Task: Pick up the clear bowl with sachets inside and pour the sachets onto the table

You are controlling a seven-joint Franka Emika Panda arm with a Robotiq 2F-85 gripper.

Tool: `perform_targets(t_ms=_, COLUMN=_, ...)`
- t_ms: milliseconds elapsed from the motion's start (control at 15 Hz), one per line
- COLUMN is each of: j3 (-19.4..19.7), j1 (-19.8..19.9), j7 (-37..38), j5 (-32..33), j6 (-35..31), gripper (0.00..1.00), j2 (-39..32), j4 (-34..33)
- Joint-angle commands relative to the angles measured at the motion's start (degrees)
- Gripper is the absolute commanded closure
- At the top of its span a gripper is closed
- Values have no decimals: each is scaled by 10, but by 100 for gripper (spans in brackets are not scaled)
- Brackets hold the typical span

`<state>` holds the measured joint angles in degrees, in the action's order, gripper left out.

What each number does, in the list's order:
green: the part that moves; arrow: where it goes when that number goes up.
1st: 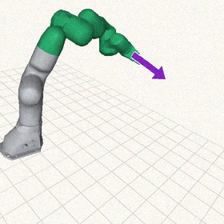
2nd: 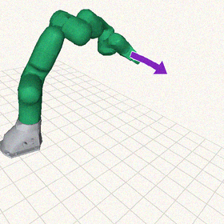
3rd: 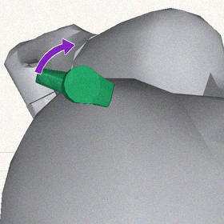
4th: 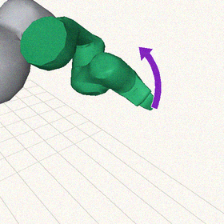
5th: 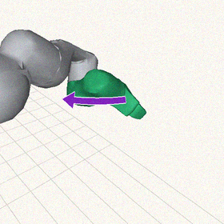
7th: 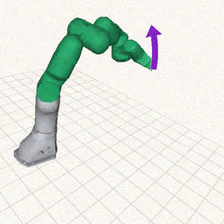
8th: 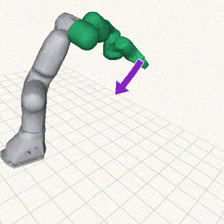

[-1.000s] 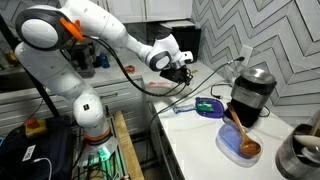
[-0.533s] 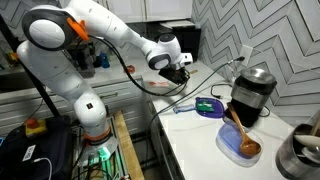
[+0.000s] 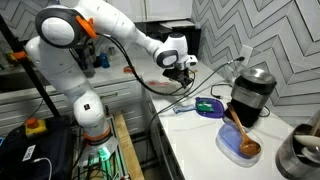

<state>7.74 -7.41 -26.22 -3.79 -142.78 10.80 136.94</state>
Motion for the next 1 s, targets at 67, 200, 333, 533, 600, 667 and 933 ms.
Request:
perform_targets(t_ms=67, j3=-33, j1=10, j7=-22, j5=2, j6=40, gripper=98, j2=-25, j4=-29)
perform_targets(t_ms=200, j3=-45, j1=10, j7=-25, j5=5, j6=49, gripper=98, j2=-35, j4=-38)
perform_targets(t_ms=333, j3=-51, j1=13, j7=-29, j5=0, j6=58, gripper=98, j2=-45, j4=-47)
perform_targets(t_ms=533, j3=-57, j1=15, j7=-38, j5=-7, j6=72, gripper=68, j2=-58, j4=-57)
perform_targets(t_ms=600, j3=-58, j1=18, j7=-33, j5=-4, j6=71, gripper=67, j2=-56, j4=-57)
perform_targets(t_ms=667, j3=-58, j1=21, j7=-31, j5=-4, j6=62, gripper=60, j2=-45, j4=-51)
perform_targets(t_ms=933, j3=-54, j1=19, j7=-55, j5=-9, j6=-31, gripper=30, j2=59, j4=11)
